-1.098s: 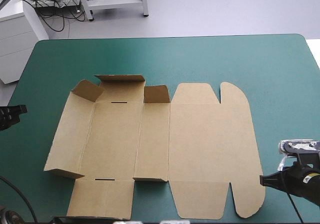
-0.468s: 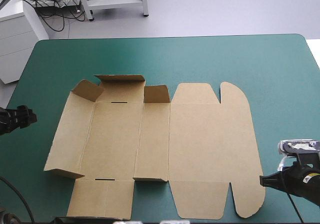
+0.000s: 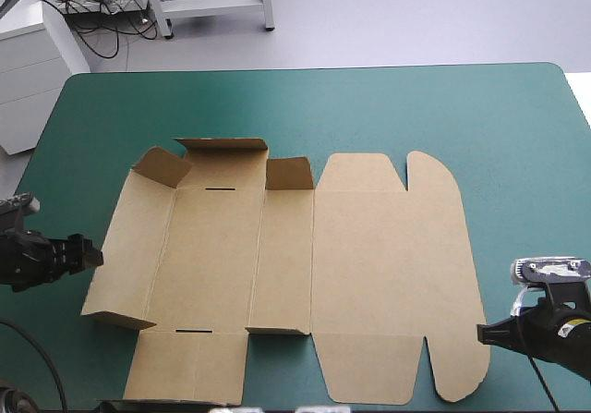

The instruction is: Fold the box

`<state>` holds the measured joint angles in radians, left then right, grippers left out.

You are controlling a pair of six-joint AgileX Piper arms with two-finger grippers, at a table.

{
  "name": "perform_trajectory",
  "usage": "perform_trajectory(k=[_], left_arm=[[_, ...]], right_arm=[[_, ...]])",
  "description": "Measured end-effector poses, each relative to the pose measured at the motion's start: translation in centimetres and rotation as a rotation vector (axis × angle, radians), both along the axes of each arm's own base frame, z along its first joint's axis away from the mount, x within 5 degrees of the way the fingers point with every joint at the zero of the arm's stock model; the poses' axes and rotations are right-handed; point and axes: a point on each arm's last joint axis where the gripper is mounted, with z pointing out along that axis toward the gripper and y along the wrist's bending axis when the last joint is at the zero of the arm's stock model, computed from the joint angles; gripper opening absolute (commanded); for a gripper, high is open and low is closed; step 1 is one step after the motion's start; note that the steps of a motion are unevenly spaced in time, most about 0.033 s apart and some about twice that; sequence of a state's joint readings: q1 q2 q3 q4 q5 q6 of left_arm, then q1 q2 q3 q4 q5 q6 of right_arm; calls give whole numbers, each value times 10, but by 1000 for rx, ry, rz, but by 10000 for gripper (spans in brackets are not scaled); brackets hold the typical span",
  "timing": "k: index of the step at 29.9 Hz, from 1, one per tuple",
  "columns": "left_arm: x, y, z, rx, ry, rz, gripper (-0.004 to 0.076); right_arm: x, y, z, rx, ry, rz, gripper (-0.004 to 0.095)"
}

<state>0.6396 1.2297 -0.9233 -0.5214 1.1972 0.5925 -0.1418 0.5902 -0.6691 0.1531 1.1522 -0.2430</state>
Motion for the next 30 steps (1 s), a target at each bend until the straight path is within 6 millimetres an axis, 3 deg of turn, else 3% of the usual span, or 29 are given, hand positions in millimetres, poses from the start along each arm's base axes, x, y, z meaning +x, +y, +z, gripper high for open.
perform_trajectory(k=[12,24,27,30], left_arm=[[15,-17,-40,-81,95,-164,517],[31,-43,-55,-114,153,-296,504],[33,-44,-55,-116,152,-285,406],[34,-43,-57,-119,158,-271,209]], right_arm=[[0,1,0,15,-6,5,-20],[0,1,0,14,-7,7,-20],[0,1,0,14,-7,7,-20],[0,1,0,14,-7,7,-20]])
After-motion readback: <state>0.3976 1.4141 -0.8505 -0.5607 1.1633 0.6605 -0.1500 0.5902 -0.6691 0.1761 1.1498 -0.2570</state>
